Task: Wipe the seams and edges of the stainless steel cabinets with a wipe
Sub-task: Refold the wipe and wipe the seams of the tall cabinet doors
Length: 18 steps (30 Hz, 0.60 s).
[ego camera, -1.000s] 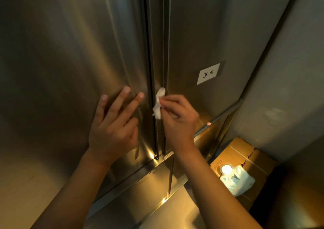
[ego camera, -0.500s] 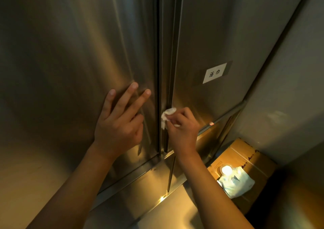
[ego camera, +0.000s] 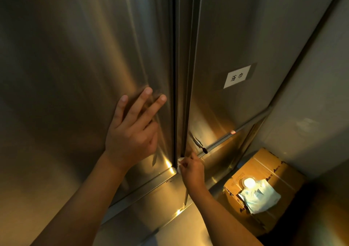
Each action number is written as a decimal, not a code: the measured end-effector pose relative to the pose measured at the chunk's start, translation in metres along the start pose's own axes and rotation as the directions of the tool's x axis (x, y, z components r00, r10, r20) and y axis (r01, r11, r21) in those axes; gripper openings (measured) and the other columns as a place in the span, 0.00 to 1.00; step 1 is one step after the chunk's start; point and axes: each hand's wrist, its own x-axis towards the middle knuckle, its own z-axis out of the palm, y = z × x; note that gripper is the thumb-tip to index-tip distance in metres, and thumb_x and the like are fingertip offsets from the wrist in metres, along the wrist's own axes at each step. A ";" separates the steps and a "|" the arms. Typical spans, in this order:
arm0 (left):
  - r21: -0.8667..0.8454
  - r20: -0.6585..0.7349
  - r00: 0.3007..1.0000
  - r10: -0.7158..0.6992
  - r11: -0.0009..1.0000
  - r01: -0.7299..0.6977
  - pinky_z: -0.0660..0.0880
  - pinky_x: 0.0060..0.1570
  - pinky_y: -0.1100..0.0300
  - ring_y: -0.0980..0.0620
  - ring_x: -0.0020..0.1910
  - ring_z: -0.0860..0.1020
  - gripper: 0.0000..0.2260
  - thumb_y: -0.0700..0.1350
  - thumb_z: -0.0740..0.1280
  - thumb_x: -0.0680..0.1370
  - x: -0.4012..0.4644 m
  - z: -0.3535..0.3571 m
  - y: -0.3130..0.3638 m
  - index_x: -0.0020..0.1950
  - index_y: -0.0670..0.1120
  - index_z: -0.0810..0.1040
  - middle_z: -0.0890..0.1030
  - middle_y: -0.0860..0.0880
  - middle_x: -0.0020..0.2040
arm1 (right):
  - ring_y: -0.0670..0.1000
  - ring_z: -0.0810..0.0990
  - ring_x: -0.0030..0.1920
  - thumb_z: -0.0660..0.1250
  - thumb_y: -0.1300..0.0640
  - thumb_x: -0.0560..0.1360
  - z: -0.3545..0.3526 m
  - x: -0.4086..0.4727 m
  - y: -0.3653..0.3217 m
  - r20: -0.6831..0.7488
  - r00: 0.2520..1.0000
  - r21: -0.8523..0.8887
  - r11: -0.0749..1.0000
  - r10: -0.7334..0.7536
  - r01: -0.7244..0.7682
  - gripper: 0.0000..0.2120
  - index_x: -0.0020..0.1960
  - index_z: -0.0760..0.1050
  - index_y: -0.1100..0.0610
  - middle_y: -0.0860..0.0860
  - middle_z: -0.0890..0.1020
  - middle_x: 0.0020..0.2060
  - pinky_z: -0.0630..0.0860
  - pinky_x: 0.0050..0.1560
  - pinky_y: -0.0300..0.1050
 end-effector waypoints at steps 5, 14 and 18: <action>-0.012 -0.003 1.000 -0.009 1.000 0.009 0.55 0.79 0.39 0.41 0.78 0.68 0.08 0.41 0.67 0.77 0.001 0.000 0.002 0.40 0.47 0.82 0.74 0.48 0.76 | 0.53 0.78 0.41 0.78 0.66 0.68 -0.020 0.008 -0.014 -0.069 0.993 0.006 0.995 -0.099 0.100 0.07 0.44 0.85 0.58 0.51 0.78 0.44 0.79 0.35 0.53; -0.021 0.024 1.000 -0.011 1.000 0.011 0.56 0.78 0.37 0.40 0.78 0.67 0.09 0.42 0.66 0.79 0.001 -0.003 0.001 0.40 0.48 0.82 0.74 0.48 0.76 | 0.49 0.78 0.42 0.78 0.65 0.73 -0.149 0.067 -0.133 -0.502 0.777 0.057 0.881 -0.381 0.469 0.05 0.48 0.85 0.61 0.53 0.79 0.44 0.77 0.41 0.41; -0.027 0.030 0.999 -0.010 1.000 0.011 0.57 0.78 0.37 0.40 0.78 0.67 0.09 0.43 0.66 0.79 0.000 -0.003 -0.001 0.41 0.47 0.82 0.74 0.47 0.76 | 0.46 0.78 0.45 0.76 0.63 0.74 -0.173 0.084 -0.163 -0.581 0.720 0.068 0.858 -0.380 0.509 0.05 0.50 0.86 0.62 0.54 0.80 0.45 0.74 0.47 0.31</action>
